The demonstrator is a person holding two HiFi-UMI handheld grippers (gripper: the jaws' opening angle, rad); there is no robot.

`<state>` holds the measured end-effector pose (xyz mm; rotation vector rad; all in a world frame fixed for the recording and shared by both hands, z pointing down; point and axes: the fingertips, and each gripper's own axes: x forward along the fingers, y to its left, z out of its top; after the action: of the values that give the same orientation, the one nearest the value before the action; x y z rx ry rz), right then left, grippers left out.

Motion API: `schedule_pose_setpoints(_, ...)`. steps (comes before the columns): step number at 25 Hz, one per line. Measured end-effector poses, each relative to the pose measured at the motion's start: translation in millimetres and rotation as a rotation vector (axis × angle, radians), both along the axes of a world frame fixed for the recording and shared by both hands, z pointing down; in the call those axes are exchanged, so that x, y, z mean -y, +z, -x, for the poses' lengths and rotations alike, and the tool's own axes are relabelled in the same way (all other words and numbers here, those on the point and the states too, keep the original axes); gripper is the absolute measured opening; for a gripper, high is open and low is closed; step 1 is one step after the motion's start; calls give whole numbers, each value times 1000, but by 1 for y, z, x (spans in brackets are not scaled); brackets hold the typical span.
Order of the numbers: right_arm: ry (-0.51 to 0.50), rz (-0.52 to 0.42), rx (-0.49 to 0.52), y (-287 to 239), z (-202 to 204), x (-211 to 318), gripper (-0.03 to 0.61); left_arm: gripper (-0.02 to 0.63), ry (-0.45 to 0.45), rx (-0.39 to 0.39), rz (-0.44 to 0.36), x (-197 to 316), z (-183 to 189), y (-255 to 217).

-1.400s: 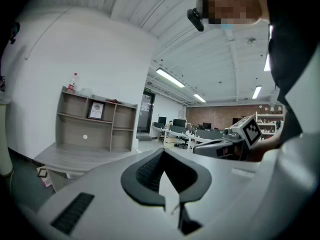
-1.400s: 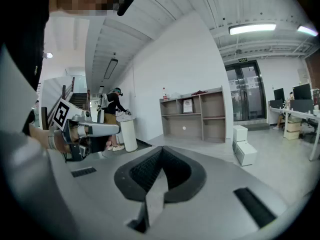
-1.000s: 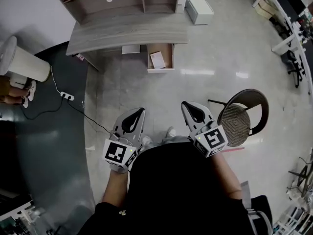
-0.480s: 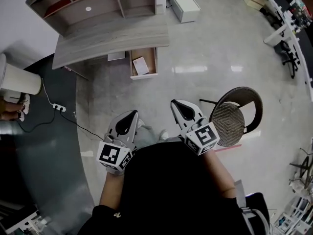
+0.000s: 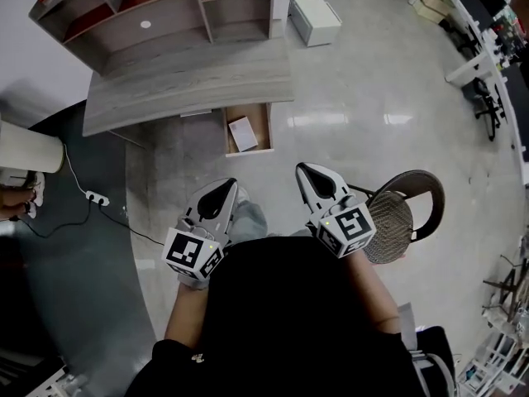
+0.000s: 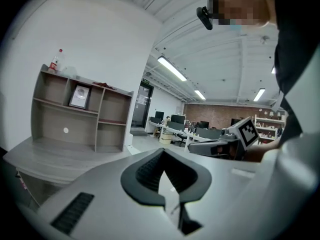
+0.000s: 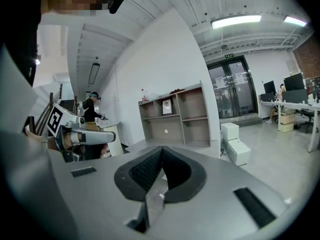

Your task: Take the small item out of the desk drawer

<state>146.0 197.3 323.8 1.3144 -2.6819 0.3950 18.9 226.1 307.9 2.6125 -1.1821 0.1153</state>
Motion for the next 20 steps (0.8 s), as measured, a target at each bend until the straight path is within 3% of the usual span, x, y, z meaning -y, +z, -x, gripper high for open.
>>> schedule_pose_setpoints(10, 29, 26, 9, -7, 73, 127, -3, 8, -21, -16, 58, 124, 79, 15)
schedule_pose_setpoints(16, -4, 26, -49, 8, 102, 169, -3, 9, -25, 28, 105, 164, 110, 40)
schedule_pose_setpoints(20, -31, 49, -85, 11, 113, 186, -3, 9, -65, 16, 160, 179, 121, 57)
